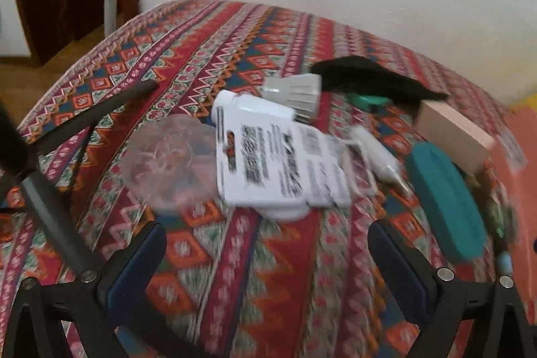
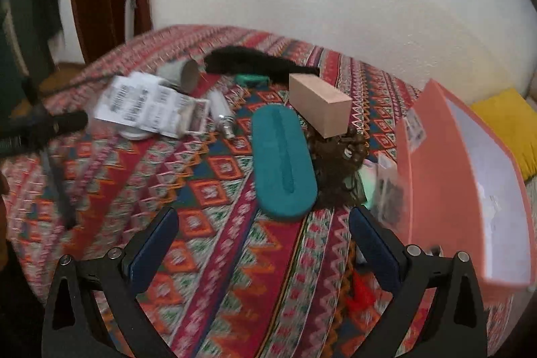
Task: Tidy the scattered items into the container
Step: 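Grasp the teal case with the right gripper while the left grasps the battery pack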
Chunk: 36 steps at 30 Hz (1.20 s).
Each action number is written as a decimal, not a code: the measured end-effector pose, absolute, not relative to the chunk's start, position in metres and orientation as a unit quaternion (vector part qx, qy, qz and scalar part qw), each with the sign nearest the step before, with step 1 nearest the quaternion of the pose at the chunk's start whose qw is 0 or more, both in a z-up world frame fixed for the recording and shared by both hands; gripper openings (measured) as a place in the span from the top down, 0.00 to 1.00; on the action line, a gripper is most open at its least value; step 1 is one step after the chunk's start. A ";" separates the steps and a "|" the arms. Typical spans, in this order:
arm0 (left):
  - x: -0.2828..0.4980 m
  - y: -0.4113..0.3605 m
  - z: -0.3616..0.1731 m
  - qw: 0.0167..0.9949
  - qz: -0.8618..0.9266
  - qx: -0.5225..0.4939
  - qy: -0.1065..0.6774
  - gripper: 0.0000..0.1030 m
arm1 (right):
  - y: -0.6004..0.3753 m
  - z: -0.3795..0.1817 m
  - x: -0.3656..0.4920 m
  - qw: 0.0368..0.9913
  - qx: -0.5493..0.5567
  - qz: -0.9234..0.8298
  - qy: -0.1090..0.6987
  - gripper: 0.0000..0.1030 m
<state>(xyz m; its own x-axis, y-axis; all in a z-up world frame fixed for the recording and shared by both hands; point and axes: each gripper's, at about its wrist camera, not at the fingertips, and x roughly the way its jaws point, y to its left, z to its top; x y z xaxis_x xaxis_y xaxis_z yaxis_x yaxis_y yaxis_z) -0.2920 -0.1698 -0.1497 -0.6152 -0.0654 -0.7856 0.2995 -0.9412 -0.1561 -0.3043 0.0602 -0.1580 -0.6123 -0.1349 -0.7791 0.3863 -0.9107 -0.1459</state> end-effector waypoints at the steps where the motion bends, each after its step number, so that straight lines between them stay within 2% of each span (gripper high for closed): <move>1: -0.301 -0.173 -0.155 0.106 -0.885 0.431 0.140 0.03 | 0.059 -0.164 -0.315 0.146 0.417 -0.883 0.157 0.00; 12: -0.355 -0.189 -0.195 0.104 -0.860 0.461 0.192 0.04 | 0.051 -0.217 -0.393 0.131 0.459 -0.865 0.155 0.00; 15: -0.359 -0.179 -0.195 0.098 -0.870 0.451 0.175 0.04 | 0.047 -0.229 -0.404 0.130 0.458 -0.864 0.160 0.00; 16: -0.361 -0.176 -0.195 0.096 -0.873 0.447 0.167 0.10 | 0.046 -0.232 -0.407 0.130 0.457 -0.865 0.162 0.00; 17: -0.362 -0.173 -0.195 0.094 -0.877 0.444 0.160 0.23 | 0.044 -0.234 -0.408 0.129 0.452 -0.867 0.165 0.00; 19: -0.364 -0.166 -0.194 0.086 -0.885 0.436 0.138 0.43 | 0.042 -0.236 -0.411 0.128 0.441 -0.873 0.168 0.00; 20: -0.363 -0.164 -0.192 0.079 -0.889 0.431 0.136 0.57 | 0.041 -0.236 -0.412 0.127 0.439 -0.874 0.168 0.03; 21: -0.361 -0.163 -0.188 0.068 -0.891 0.425 0.144 0.64 | 0.040 -0.237 -0.413 0.127 0.437 -0.874 0.167 0.07; 22: -0.358 -0.162 -0.184 0.057 -0.894 0.419 0.150 0.77 | 0.038 -0.235 -0.411 0.131 0.434 -0.875 0.169 0.22; 23: -0.356 -0.160 -0.180 0.050 -0.896 0.414 0.150 0.85 | 0.036 -0.234 -0.408 0.129 0.431 -0.876 0.176 0.33; 25: -0.353 -0.156 -0.177 0.045 -0.899 0.412 0.142 0.88 | 0.033 -0.232 -0.403 0.129 0.425 -0.876 0.190 0.33; 30: -0.343 -0.155 -0.177 0.012 -0.899 0.407 0.160 0.92 | 0.044 -0.226 -0.390 0.142 0.440 -0.874 0.151 0.33; 34: -0.338 -0.154 -0.177 -0.061 -0.892 0.405 0.191 0.91 | 0.052 -0.221 -0.373 0.151 0.460 -0.866 0.125 0.33; 36: -0.343 -0.151 -0.181 -0.099 -0.882 0.410 0.211 0.87 | 0.056 -0.219 -0.366 0.160 0.469 -0.862 0.108 0.33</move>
